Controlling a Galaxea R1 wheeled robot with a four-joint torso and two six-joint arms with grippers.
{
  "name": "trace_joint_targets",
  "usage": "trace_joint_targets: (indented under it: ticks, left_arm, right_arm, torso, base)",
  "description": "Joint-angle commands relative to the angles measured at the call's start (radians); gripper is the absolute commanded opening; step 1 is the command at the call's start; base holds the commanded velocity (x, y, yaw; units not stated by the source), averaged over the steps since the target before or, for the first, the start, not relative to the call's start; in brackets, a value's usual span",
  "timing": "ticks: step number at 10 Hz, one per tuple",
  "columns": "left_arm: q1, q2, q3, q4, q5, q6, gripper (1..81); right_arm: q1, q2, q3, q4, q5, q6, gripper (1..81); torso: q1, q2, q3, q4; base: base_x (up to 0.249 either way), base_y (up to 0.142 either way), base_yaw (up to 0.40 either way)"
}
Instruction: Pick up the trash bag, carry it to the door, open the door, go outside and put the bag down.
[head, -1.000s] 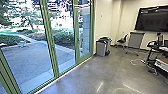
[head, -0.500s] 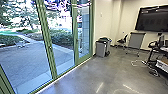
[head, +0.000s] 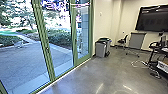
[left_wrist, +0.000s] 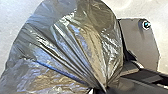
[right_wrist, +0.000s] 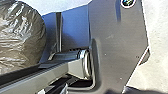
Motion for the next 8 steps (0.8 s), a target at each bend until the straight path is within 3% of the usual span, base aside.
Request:
trace_joint_targets:
  ticks: [1,8]
  left_arm:
    - [-0.061,-0.009,0.001,0.000,0.051,0.006,1.0]
    - [-0.061,-0.008,0.001,0.000,0.051,0.006,1.0]
  right_arm:
    - [0.053,0.002,0.006,-0.002,-0.066,-0.006,81.1]
    - [0.053,0.005,0.006,-0.011,-0.066,-0.006,81.1]
  torso:
    - [0.000,0.000,0.000,0.000]
    - [0.000,0.000,0.000,0.000]
  base:
    - [0.142,-0.076,0.000]
    - [0.154,-0.058,0.000]
